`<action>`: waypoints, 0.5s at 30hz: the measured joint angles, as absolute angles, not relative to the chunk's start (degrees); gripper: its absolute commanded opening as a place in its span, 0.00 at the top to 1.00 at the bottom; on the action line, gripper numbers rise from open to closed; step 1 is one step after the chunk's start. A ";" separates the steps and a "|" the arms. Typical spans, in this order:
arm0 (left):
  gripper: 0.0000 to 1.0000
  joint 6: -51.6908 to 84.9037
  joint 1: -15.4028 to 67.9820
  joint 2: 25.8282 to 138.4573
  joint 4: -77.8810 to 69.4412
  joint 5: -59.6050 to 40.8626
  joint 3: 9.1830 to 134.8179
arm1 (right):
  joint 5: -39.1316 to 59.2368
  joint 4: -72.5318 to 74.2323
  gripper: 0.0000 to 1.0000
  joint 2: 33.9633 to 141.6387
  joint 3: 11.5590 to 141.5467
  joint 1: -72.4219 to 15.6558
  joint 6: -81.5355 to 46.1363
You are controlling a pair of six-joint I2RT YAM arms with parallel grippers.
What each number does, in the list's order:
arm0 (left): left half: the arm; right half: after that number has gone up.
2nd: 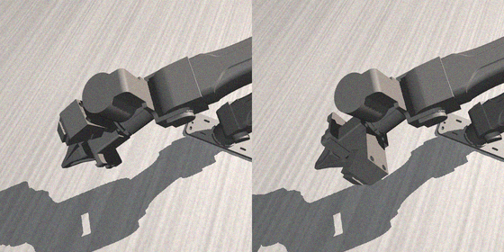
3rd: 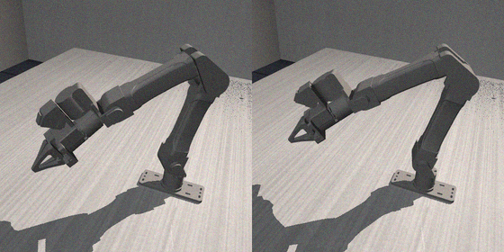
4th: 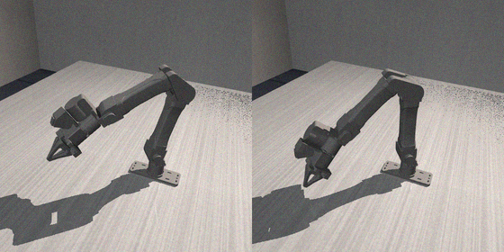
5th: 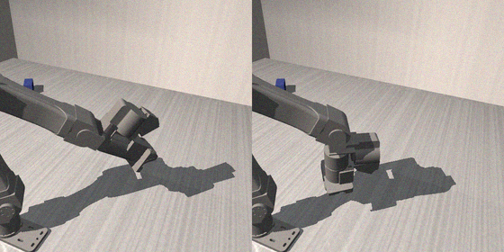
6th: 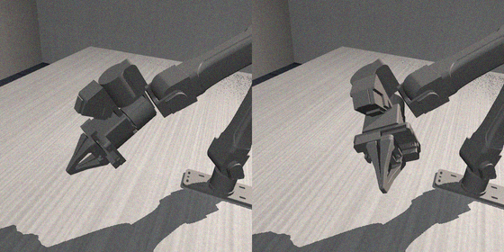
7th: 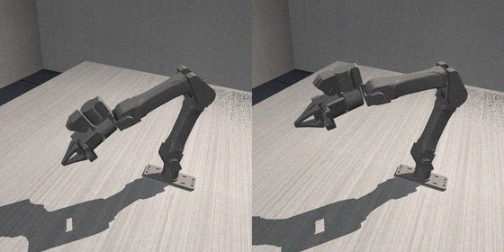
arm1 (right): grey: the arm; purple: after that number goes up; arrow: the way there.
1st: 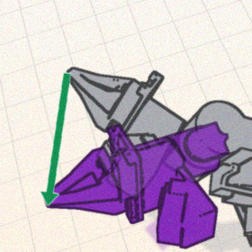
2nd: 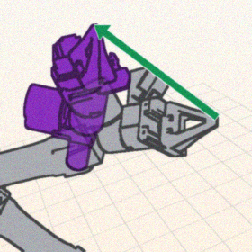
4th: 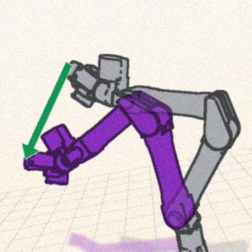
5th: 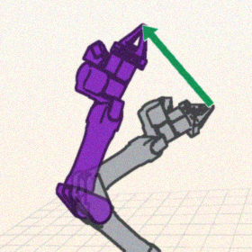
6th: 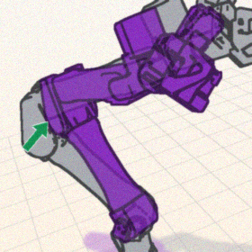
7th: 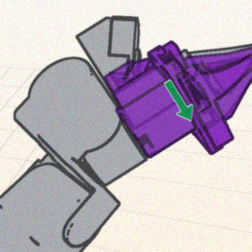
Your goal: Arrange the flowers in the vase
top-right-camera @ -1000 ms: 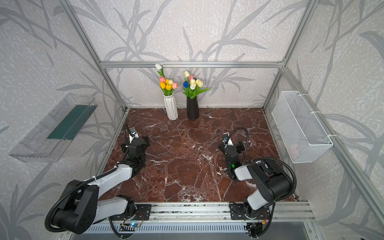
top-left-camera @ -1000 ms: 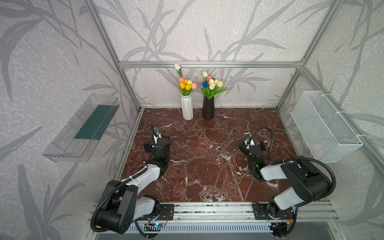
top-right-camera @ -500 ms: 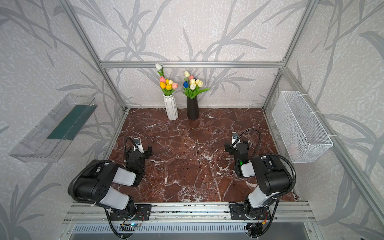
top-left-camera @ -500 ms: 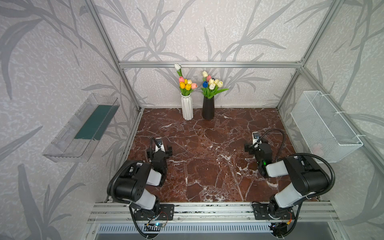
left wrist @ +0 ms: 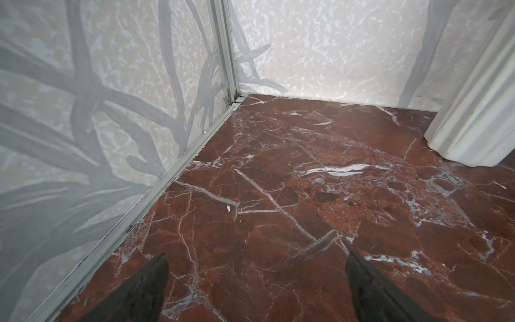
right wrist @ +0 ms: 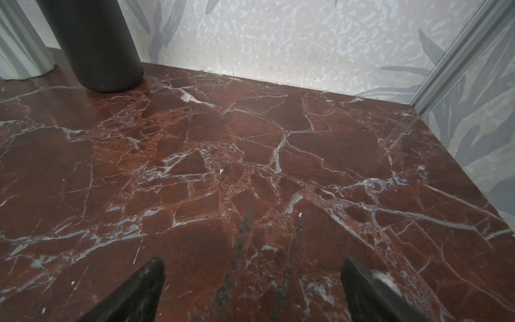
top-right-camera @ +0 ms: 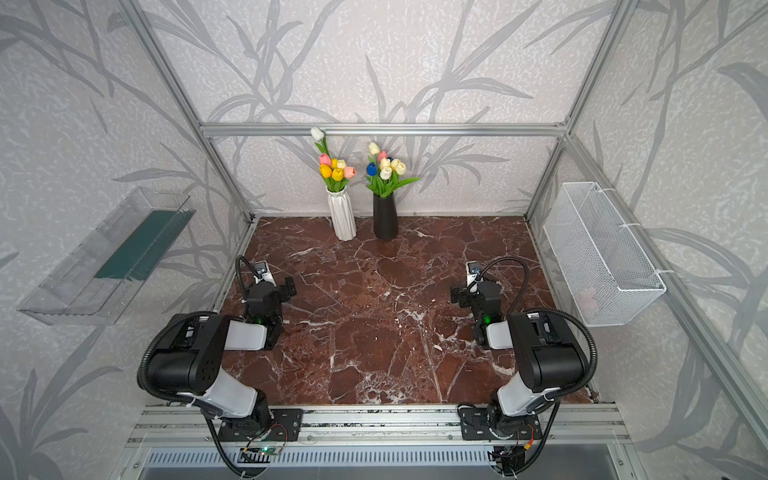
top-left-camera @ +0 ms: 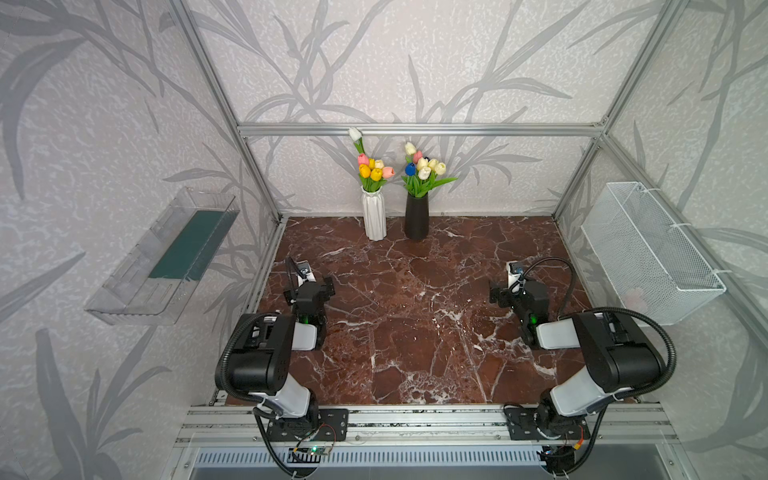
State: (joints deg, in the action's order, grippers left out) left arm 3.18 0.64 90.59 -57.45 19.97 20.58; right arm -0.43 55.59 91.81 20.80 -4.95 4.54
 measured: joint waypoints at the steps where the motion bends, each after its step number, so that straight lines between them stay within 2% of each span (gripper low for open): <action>1: 0.01 3.22 0.64 90.59 -57.34 19.90 20.58 | -0.19 55.48 0.01 91.81 20.80 -4.91 4.47; 7: 0.01 3.22 0.64 90.59 -61.08 19.16 18.24 | 0.89 55.46 0.01 91.79 20.75 -4.75 4.38; 10: 0.01 3.27 0.64 91.11 -69.17 18.13 11.88 | 1.69 62.92 0.01 91.68 16.32 -5.32 4.97; 12: 0.01 3.25 0.67 91.37 -70.30 17.93 9.93 | -1.06 67.59 0.01 91.70 11.40 -5.78 4.34; 15: 0.01 3.01 0.64 92.09 -73.63 16.88 10.00 | -5.19 66.98 0.01 92.01 11.35 -5.98 3.29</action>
